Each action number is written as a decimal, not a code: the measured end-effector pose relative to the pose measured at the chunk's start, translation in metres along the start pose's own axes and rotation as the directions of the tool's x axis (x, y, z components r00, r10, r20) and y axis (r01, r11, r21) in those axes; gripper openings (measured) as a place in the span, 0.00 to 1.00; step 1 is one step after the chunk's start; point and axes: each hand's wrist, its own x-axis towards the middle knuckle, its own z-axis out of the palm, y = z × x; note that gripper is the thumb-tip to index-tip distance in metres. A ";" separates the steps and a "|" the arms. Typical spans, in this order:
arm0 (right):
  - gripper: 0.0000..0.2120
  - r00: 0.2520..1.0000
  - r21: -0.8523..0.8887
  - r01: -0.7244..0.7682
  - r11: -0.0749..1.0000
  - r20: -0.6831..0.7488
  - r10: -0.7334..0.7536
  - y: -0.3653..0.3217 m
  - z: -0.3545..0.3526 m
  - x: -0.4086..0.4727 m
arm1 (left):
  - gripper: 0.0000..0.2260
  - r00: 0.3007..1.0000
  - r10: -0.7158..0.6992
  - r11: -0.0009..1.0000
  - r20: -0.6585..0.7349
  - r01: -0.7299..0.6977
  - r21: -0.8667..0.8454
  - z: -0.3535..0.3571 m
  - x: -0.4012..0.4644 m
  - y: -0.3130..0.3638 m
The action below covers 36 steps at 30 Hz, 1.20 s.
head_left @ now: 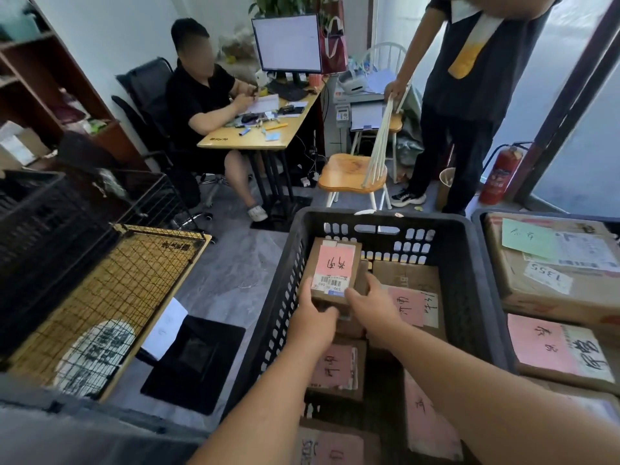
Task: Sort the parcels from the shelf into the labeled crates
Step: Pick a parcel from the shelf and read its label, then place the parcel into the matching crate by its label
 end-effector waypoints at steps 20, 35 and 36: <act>0.37 0.693 -0.824 0.459 0.333 0.097 -0.714 -0.052 -0.134 -0.211 | 0.33 0.743 0.614 0.686 -0.267 -0.335 0.646 -0.080 -0.219 0.020; 0.35 0.150 -0.352 0.931 -0.095 0.607 -0.780 -0.032 -0.063 -0.495 | 0.30 0.411 0.191 0.922 -0.892 0.237 0.307 -0.090 -0.608 -0.139; 0.35 0.089 -0.297 0.946 -0.132 0.626 -0.775 -0.031 -0.052 -0.525 | 0.29 0.368 0.152 0.926 -0.917 0.271 0.262 -0.094 -0.642 -0.153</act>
